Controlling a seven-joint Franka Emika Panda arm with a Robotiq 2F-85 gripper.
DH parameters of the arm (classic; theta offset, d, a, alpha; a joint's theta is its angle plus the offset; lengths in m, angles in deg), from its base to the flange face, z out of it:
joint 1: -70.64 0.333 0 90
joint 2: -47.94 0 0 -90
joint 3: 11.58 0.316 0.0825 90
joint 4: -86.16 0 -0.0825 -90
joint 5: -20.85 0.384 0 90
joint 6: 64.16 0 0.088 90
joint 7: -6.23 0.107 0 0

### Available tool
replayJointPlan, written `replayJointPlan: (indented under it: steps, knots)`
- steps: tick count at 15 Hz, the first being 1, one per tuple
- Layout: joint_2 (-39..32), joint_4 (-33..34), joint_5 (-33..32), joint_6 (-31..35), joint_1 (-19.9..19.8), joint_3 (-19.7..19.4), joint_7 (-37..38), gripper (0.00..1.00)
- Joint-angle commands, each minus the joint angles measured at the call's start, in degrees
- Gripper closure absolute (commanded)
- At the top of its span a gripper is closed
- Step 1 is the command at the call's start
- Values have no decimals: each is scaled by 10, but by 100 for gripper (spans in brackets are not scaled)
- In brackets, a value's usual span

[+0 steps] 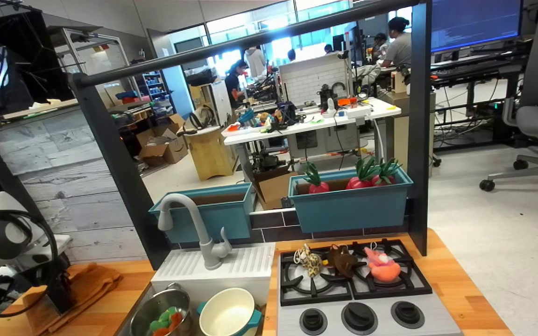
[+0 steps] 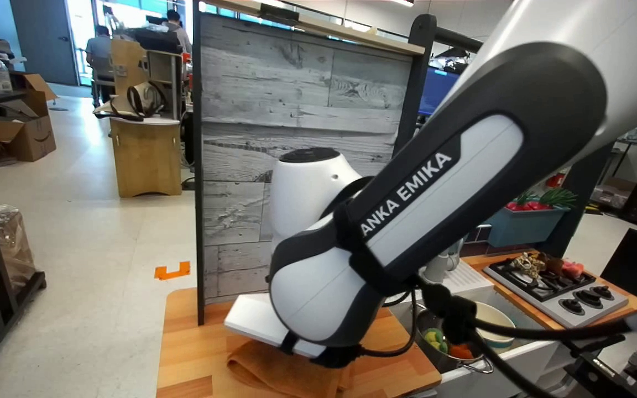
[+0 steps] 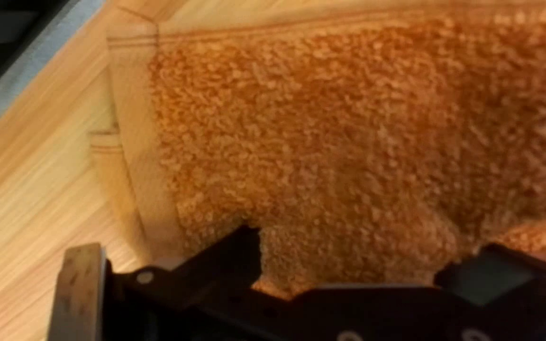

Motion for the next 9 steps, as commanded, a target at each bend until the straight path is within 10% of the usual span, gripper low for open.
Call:
replayJointPlan:
  steps: [1,9]
  knots:
    - [52,-129,11,22,-27,-21,21,0]
    - [42,-160,1,213,57,-59,97,0]
